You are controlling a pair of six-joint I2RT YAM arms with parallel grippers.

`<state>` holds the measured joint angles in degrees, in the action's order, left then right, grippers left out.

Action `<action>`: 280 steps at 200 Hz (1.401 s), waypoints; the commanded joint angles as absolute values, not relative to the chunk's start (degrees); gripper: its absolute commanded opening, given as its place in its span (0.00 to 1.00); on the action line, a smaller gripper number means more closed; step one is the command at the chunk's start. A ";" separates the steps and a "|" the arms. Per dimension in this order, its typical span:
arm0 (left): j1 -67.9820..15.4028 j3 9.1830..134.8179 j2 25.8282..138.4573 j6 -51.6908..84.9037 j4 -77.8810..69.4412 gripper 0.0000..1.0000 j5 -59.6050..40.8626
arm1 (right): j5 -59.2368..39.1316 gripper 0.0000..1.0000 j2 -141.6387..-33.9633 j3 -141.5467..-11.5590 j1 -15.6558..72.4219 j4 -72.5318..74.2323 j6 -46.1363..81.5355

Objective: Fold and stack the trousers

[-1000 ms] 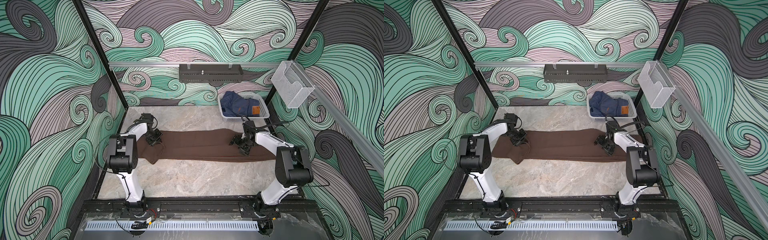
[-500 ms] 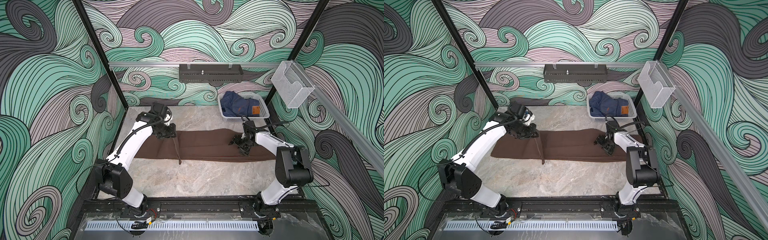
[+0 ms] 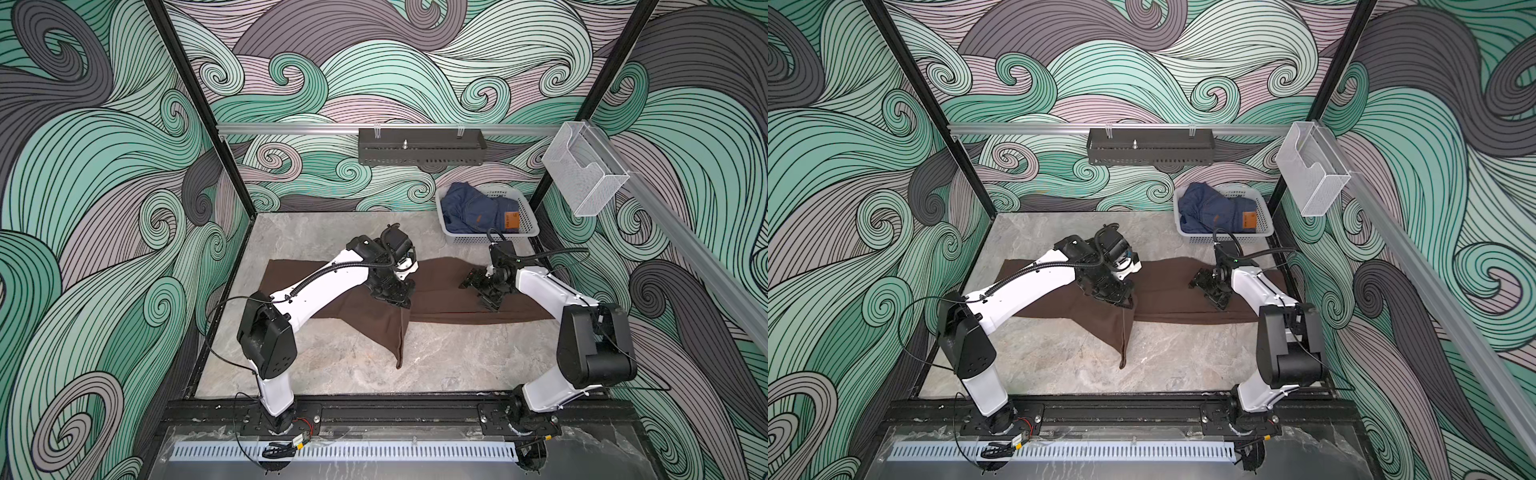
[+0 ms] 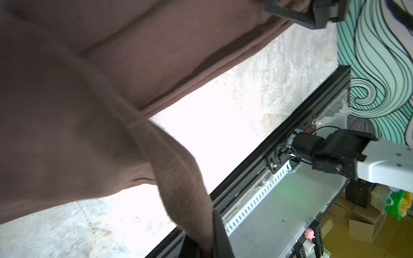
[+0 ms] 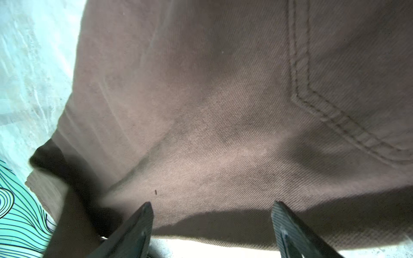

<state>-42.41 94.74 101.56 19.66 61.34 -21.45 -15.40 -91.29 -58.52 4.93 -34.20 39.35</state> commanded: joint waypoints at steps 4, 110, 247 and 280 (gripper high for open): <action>-36.02 94.30 99.71 19.22 66.37 0.00 -14.79 | -14.74 0.84 -90.41 -57.77 5.10 -35.62 39.64; -4.63 105.37 111.95 15.33 81.91 0.00 16.82 | -14.06 0.84 -92.76 -59.71 5.20 -36.36 39.11; 5.45 145.50 140.50 10.67 91.17 0.42 32.35 | -13.94 0.84 -97.95 -63.10 5.36 -36.62 38.41; 6.46 146.82 137.55 12.92 91.95 0.66 28.37 | -13.83 0.84 -96.38 -63.37 5.62 -37.48 38.82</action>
